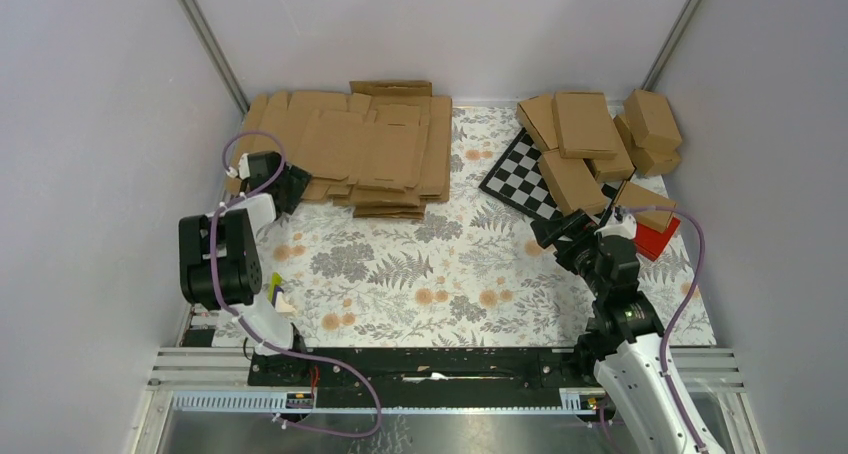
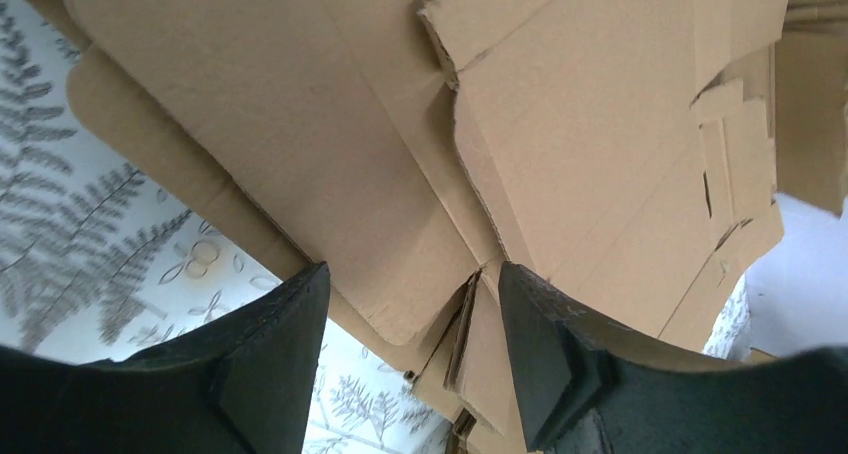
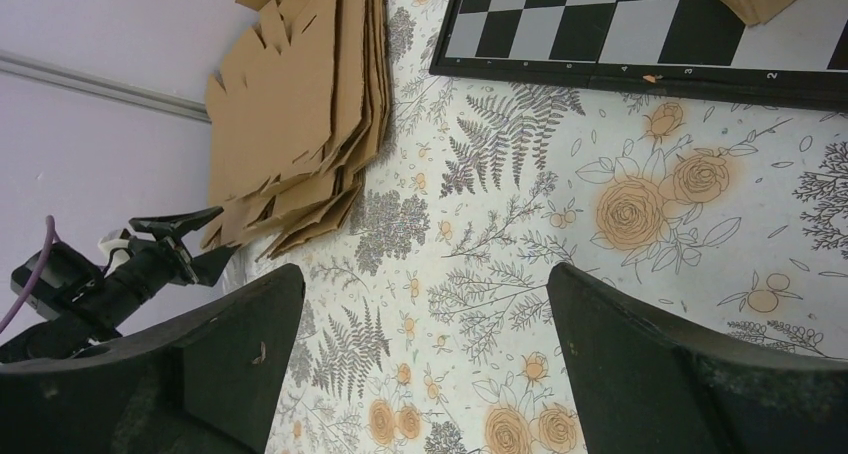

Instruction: Fold the paper box

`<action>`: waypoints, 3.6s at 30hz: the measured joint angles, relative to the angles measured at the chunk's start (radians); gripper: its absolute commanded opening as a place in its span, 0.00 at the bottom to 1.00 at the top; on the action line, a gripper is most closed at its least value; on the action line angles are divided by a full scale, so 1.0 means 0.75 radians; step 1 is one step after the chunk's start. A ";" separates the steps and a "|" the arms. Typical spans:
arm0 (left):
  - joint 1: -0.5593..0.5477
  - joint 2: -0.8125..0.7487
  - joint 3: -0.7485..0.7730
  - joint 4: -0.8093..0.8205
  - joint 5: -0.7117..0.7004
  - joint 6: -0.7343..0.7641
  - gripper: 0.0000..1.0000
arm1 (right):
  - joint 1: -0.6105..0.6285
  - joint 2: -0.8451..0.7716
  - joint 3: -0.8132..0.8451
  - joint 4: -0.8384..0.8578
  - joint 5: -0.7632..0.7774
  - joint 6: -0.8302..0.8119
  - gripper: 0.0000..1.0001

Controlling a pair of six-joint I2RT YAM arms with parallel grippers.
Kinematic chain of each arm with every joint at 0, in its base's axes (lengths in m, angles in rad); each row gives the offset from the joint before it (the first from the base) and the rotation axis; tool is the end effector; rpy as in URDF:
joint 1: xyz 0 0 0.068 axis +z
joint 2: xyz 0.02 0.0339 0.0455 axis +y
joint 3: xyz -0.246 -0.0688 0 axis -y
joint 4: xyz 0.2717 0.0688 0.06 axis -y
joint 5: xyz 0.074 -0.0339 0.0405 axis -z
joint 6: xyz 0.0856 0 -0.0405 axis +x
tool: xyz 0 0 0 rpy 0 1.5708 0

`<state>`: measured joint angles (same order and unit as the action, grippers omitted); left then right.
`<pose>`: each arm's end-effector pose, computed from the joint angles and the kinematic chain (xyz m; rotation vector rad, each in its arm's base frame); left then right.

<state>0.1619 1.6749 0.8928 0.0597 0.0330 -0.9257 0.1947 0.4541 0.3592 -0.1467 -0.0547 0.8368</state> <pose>0.3955 0.0617 0.1038 -1.1912 2.0037 -0.4280 0.2247 0.0491 0.2172 0.5556 1.7985 0.7720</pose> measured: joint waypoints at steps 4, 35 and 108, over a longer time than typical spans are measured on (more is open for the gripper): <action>0.002 0.096 0.047 0.051 0.015 -0.044 0.61 | 0.000 0.010 0.000 0.004 0.001 -0.015 0.99; -0.114 0.214 0.282 -0.007 -0.015 -0.138 0.67 | 0.000 0.045 0.000 0.064 -0.013 -0.002 0.99; -0.546 -1.418 -0.803 -0.247 0.204 -0.313 0.00 | 0.361 0.614 -0.081 0.286 -0.346 0.356 0.99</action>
<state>-0.2478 0.6117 0.2909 -0.1253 0.1864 -1.1606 0.4652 0.9150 0.2985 0.0677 -0.3141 1.1038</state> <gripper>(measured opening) 0.014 0.990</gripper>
